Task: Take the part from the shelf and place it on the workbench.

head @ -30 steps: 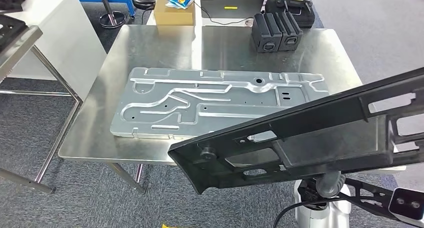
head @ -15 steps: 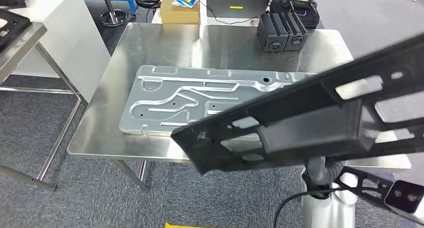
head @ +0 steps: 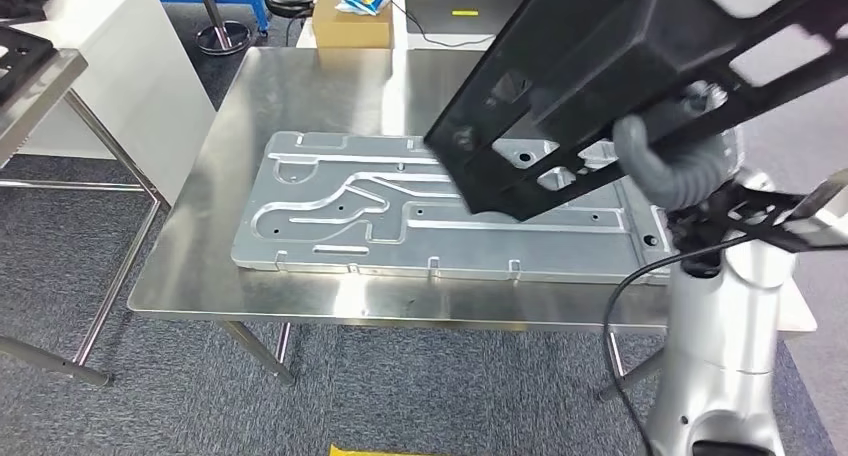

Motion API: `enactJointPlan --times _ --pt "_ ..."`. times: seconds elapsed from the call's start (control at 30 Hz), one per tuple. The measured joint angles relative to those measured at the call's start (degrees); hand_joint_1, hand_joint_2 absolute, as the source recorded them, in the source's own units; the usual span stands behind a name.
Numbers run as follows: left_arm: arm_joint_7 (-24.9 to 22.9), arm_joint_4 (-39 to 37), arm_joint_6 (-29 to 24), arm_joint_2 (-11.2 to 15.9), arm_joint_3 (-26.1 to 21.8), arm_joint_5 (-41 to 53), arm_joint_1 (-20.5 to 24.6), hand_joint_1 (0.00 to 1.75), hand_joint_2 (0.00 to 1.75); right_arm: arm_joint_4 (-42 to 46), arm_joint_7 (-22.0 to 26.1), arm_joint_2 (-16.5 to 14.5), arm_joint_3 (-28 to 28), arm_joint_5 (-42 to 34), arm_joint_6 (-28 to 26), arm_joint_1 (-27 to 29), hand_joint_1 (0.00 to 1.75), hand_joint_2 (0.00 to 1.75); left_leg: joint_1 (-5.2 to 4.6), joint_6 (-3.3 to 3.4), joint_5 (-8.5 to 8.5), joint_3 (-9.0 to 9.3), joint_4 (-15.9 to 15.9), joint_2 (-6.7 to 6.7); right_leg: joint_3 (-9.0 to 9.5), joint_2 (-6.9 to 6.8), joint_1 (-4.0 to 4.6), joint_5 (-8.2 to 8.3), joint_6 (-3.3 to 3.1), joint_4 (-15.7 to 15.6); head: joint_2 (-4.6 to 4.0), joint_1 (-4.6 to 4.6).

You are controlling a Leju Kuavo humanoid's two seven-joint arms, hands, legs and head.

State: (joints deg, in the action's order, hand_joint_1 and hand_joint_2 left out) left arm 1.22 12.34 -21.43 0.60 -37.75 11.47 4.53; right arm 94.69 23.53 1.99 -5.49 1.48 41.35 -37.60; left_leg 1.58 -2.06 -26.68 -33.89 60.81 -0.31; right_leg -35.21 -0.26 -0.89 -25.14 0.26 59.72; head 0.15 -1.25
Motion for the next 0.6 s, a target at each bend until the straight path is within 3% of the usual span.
enactJointPlan --times 0.1,0.17,0.2,0.27,0.3,0.33,0.37,0.4,0.47,0.53,0.6 --pt "-0.09 -0.01 -0.01 -0.26 -0.54 -0.14 -0.11 0.00 1.75 -3.38 -1.84 3.43 0.08 2.08 -1.54 -3.94 1.75 1.75 -0.32 1.37 0.27 0.00 -0.90 -0.14 -0.38 0.05 0.03 0.25 1.09 0.00 0.00 -0.03" --pt "-0.07 -0.01 -0.01 -0.54 -0.89 -0.15 -0.11 0.00 1.75 -7.00 -3.17 6.28 0.13 4.50 -3.79 -7.50 1.75 1.75 -0.28 2.34 0.76 -0.06 -1.35 -0.16 -0.99 0.06 -0.24 -0.66 1.70 1.10 0.00 0.06" --pt "-0.02 -0.01 0.04 -0.71 -1.03 -0.15 -0.12 0.00 1.75 -9.22 -3.62 7.79 0.14 6.03 -5.31 -9.54 1.75 1.75 -0.21 2.70 0.98 -0.10 -1.57 -0.17 -2.04 0.09 -0.32 -1.99 1.94 3.30 0.00 0.14" --pt "0.12 -0.01 0.33 -0.93 -1.30 -0.10 -0.19 0.00 1.75 -14.03 -4.33 10.58 0.38 9.64 -8.91 -13.35 1.75 1.75 -0.28 3.06 1.11 -0.25 -1.63 -0.19 -5.53 0.15 -0.36 -5.41 2.29 10.59 0.00 0.28" --pt "0.21 -0.01 0.55 -1.05 -1.44 -0.03 -0.24 0.00 1.75 -16.56 -4.89 11.95 0.64 12.06 -11.18 -14.99 1.75 1.75 -0.32 3.12 1.11 -0.28 -1.62 -0.22 -7.26 0.16 -0.36 -6.49 2.40 14.00 0.00 0.28" --pt "0.31 -0.01 0.74 -1.15 -1.55 0.09 -0.27 0.00 1.75 -19.04 -5.60 13.28 1.05 14.78 -13.60 -16.48 1.75 1.75 -0.36 3.16 1.08 -0.26 -1.60 -0.28 -8.25 0.16 -0.37 -6.53 2.43 15.71 0.00 0.28" --pt "0.42 -0.01 0.91 -1.29 -1.64 0.26 -0.27 0.00 1.75 -21.63 -6.51 14.66 1.59 17.90 -16.24 -18.07 1.75 1.75 -0.37 3.18 1.04 -0.22 -1.58 -0.38 -8.21 0.16 -0.37 -5.45 2.37 15.18 0.00 0.28" --pt "0.53 -0.01 1.03 -1.44 -1.71 0.44 -0.25 0.00 1.75 -24.32 -7.38 16.09 2.24 21.21 -18.94 -19.87 1.75 1.75 -0.38 3.15 0.98 -0.16 -1.55 -0.51 -7.11 0.16 -0.37 -3.43 2.25 12.43 0.00 0.28" --pt "0.75 -0.01 1.25 -1.75 -1.79 0.87 -0.24 0.00 1.75 -29.85 -8.72 18.81 3.73 26.92 -23.72 -23.94 1.75 1.75 -0.52 2.97 0.81 -0.14 -1.50 -0.79 -3.66 0.16 -0.19 0.49 1.87 4.43 0.00 0.28" --pt "0.88 -0.01 1.39 -1.96 -1.97 1.24 -0.27 0.00 1.75 -34.98 -9.46 20.84 5.24 30.79 -26.96 -27.62 1.75 1.75 -0.72 2.59 0.72 -0.37 -1.52 -0.94 -1.86 0.16 0.12 1.61 1.46 -0.01 0.00 0.27" --pt "0.91 -0.01 1.49 -2.06 -2.16 1.54 -0.33 0.00 1.75 -39.06 -10.18 22.16 6.59 33.30 -28.68 -30.15 1.75 1.75 -0.88 2.07 0.73 -0.40 -1.73 -0.95 -1.82 0.17 0.14 1.35 1.06 -0.54 0.00 0.27"
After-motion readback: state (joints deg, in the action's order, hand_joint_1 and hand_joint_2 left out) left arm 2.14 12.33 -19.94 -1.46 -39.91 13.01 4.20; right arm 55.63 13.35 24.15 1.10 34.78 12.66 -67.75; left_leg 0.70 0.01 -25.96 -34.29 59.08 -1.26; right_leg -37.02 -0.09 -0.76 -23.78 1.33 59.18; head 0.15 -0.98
